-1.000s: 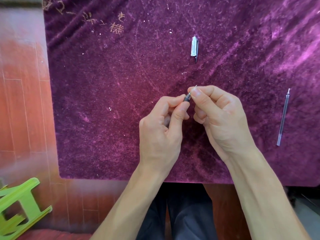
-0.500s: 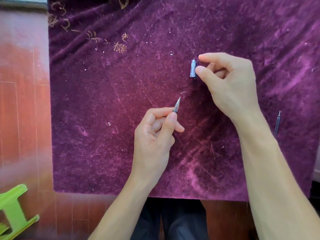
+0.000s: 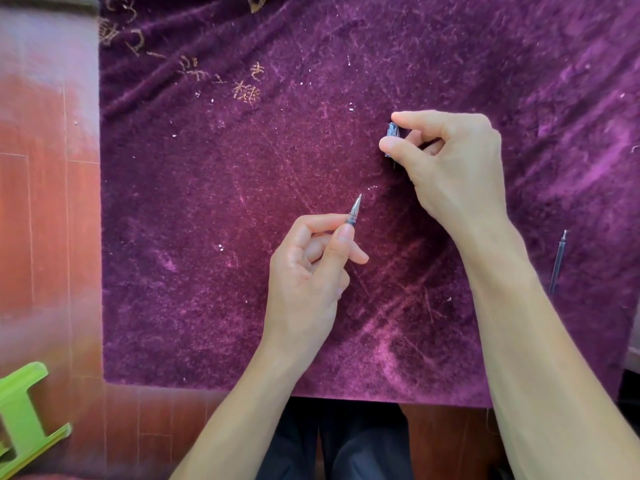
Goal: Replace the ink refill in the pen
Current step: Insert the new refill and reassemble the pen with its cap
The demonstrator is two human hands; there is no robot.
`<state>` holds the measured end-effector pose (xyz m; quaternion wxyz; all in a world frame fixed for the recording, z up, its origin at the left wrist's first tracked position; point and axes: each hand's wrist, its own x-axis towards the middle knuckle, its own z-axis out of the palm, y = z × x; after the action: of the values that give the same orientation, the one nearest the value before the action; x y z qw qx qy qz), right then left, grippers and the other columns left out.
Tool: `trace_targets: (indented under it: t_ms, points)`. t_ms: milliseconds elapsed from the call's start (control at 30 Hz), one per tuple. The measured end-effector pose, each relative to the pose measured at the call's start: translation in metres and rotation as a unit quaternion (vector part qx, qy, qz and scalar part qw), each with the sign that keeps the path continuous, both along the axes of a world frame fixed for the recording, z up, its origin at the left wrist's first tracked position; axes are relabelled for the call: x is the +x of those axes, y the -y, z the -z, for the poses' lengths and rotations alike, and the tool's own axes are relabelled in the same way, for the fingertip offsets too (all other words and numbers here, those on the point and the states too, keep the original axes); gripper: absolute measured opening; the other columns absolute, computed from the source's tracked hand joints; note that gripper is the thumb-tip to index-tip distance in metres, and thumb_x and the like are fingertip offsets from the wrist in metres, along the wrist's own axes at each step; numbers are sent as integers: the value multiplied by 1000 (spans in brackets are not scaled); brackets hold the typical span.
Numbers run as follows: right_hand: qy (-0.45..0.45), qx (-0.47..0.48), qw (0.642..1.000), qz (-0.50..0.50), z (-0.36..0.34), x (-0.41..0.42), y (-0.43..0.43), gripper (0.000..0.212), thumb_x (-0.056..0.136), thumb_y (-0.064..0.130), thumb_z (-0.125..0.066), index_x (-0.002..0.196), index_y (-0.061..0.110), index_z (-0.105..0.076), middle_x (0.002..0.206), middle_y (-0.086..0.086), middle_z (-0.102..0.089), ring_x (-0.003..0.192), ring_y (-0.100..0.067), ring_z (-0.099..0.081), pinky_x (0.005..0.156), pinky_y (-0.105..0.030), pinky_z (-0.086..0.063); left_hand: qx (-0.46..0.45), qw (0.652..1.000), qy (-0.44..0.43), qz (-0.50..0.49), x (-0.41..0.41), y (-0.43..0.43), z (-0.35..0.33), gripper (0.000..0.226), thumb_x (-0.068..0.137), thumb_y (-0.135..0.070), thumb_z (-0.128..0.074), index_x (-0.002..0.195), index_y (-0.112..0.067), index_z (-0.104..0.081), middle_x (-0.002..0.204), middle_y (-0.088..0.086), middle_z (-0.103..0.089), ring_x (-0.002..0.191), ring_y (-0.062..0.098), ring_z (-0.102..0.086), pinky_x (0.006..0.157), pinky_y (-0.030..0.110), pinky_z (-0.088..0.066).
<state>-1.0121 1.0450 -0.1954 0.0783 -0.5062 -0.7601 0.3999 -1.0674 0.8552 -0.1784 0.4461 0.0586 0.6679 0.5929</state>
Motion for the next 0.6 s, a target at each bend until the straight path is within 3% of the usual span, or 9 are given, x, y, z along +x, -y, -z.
trace_targets:
  t_ms: [133, 300, 367, 467, 600]
  points:
    - [19, 4, 1000, 9, -2, -6, 5, 30, 92, 37, -80, 122, 30, -80, 73, 20, -66, 66, 1, -60, 80, -32, -59, -9, 1000, 5, 11, -2, -1, 2, 14, 102, -20, -58, 112, -21, -67, 85, 2, -77, 47, 7, -52, 46, 16, -42]
    - [25, -18, 1000, -1, -6, -5, 3, 22, 94, 34, -78, 116, 30, -79, 75, 15, -73, 73, -5, -73, 82, -34, -62, 10, 999, 5, 45, -7, 0, -2, 19, 103, -24, -58, 118, -21, -68, 98, 4, -80, 61, 16, -73, 52, 19, -52]
    - [-33, -68, 997, 29, -8, 4, 2, 20, 94, 30, -77, 113, 29, -80, 78, 9, -79, 71, -4, -75, 80, -31, -63, 13, 999, 7, 50, -8, 1, -4, 19, 103, -26, -58, 118, -22, -69, 94, 4, -79, 53, 14, -70, 45, 19, -50]
    - [-160, -156, 970, 98, -14, 22, 15, 17, 96, 25, -77, 112, 28, -80, 84, 7, -83, 69, -1, -71, 66, -16, -53, 4, 999, 10, 50, -7, 3, -7, 20, 102, -25, -59, 117, -23, -73, 79, 2, -75, 40, 8, -57, 36, 15, -39]
    - [-231, -244, 929, 154, -20, 47, 41, 17, 97, 31, -78, 114, 32, -79, 91, 3, -82, 73, -6, -65, 68, -23, -49, 5, 998, 9, 66, -3, 8, -10, 21, 102, -27, -59, 116, -25, -74, 75, 3, -73, 40, 9, -59, 32, 17, -38]
